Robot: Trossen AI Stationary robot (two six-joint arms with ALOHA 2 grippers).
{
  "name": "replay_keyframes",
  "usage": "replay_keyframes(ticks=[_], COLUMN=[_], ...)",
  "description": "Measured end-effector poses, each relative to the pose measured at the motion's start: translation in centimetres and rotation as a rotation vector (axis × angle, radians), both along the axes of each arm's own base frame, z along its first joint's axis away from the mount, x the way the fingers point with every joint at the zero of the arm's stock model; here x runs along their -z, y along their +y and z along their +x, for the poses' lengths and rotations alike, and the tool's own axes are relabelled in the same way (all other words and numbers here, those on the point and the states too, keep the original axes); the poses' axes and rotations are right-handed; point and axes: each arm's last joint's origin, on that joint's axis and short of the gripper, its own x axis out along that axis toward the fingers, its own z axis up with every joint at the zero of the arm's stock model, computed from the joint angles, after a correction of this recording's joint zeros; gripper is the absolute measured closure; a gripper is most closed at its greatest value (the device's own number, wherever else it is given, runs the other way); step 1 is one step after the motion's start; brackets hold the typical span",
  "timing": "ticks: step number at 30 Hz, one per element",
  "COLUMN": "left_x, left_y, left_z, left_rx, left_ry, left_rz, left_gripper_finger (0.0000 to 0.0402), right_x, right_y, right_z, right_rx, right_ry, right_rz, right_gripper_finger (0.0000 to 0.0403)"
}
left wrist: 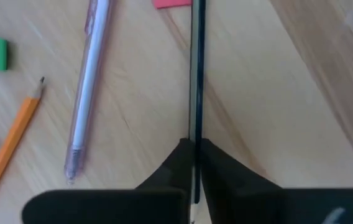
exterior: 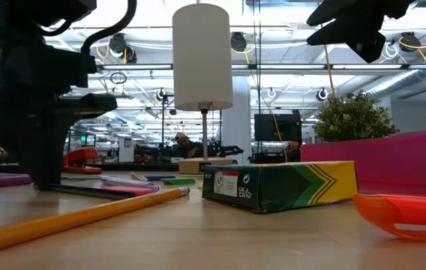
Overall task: Pack school essentials
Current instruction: Put the blue pencil into the pink supply box
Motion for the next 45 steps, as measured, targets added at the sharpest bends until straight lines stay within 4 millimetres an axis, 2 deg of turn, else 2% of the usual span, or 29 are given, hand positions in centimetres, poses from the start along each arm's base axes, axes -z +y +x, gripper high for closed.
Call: replay_keyframes(ticks=[4, 11, 22, 37, 45], left_x=[-0.4, -1.7, -4.8, -11.5, -13.5], left_y=[-0.3, -1.1, -2.7, -3.4, -3.3], left_z=[0.1, 0.4, 1.4, 4.1, 4.8], left_rx=[0.005, 0.009, -0.011, -0.071, -0.146], left_ry=[0.016, 0.038, 0.003, -0.226, -0.348], left_rz=[0.000, 0.001, -0.012, 0.105, 0.189], left_gripper_finger=[0.0368, 0.0382, 0.0376, 0.0391, 0.0393], right_x=[0.0, 0.0, 0.0, 0.0, -0.3], right_y=[0.0, 0.0, 0.0, -0.1, 0.4], right_z=[0.0, 0.0, 0.0, 0.0, 0.7], right_rx=[-0.003, -0.003, -0.028, -0.079, -0.086], right_ry=[0.001, 0.002, 0.010, 0.026, -0.042], right_rz=[-0.007, -0.007, -0.063, -0.229, -0.265], right_gripper_finger=[0.0273, 0.0273, 0.0273, 0.0273, 0.0273])
